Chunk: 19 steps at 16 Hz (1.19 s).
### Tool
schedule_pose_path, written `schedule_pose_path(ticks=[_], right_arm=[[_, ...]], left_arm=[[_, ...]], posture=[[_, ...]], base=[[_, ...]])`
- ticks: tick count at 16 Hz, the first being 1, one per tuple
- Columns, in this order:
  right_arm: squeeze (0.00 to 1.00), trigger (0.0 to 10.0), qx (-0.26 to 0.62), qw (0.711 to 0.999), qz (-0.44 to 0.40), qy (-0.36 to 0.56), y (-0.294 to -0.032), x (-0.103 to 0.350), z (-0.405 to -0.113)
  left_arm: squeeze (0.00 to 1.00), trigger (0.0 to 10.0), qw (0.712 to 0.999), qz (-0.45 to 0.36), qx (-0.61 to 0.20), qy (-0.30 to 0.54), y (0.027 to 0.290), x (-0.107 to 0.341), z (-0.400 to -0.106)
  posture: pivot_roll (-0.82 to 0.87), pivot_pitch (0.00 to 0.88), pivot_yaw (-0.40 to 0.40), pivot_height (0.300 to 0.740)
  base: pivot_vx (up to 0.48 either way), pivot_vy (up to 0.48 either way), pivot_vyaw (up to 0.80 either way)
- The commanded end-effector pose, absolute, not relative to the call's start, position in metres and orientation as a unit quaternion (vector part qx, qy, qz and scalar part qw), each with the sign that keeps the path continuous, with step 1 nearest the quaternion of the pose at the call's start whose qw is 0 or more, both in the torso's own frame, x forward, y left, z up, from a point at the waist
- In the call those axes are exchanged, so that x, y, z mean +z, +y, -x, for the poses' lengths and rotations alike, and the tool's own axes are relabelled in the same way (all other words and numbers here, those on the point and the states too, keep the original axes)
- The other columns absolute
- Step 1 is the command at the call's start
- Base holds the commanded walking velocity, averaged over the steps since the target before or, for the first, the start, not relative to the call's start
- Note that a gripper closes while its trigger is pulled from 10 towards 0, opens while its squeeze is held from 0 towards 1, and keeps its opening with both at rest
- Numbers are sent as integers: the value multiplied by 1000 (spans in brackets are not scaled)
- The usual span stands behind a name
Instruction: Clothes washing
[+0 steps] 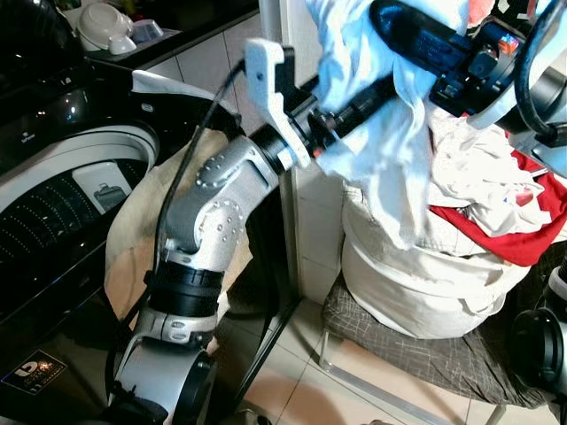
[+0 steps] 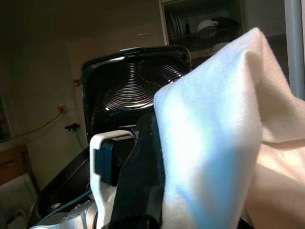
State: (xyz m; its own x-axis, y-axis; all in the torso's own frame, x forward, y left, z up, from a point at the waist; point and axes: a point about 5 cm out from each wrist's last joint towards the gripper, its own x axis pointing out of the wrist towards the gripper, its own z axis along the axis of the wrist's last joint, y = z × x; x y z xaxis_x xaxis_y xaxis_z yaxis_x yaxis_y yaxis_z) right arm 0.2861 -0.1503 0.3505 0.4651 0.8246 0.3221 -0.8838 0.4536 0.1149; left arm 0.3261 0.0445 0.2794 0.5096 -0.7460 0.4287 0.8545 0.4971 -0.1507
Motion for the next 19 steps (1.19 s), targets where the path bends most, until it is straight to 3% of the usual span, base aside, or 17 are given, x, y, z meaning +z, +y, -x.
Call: schedule_pose_path(ticks=[1,10,11,12,13,14,17,19], right_arm=[[0,0,515,839,-126,-118,-148,354,-280],[0,0,480,859,-125,-127,-155,352,-283],[0,8510,473,864,-122,-126,-156,351,-283],[0,10000,469,866,-124,-123,-156,349,-284],[0,10000,468,867,-125,-118,-156,347,-284],[1000,10000,469,867,-125,-113,-156,345,-283],[1000,10000,475,868,-113,-86,-156,334,-279],[1000,10000,442,891,-76,-66,-161,324,-279]], left_arm=[[0,0,865,172,-444,-155,53,279,-332],[0,0,863,172,-443,-172,59,284,-332],[0,0,866,168,-435,-182,62,286,-334],[0,0,869,166,-430,-183,63,287,-335],[0,0,873,162,-422,-185,66,288,-337],[0,0,877,158,-413,-187,68,289,-339],[0,0,894,159,-371,-193,79,295,-349],[0,0,903,156,-346,-200,87,299,-356]], posture=[[-162,0,112,740],[-159,0,122,740],[-159,0,122,740],[-158,0,124,740],[-159,0,124,740],[-159,0,126,740],[-161,0,132,740],[-162,0,138,740]], base=[[0,0,0],[0,0,0],[0,0,0],[0,0,0],[0,0,0],[0,0,0],[0,0,0],[0,0,0]])
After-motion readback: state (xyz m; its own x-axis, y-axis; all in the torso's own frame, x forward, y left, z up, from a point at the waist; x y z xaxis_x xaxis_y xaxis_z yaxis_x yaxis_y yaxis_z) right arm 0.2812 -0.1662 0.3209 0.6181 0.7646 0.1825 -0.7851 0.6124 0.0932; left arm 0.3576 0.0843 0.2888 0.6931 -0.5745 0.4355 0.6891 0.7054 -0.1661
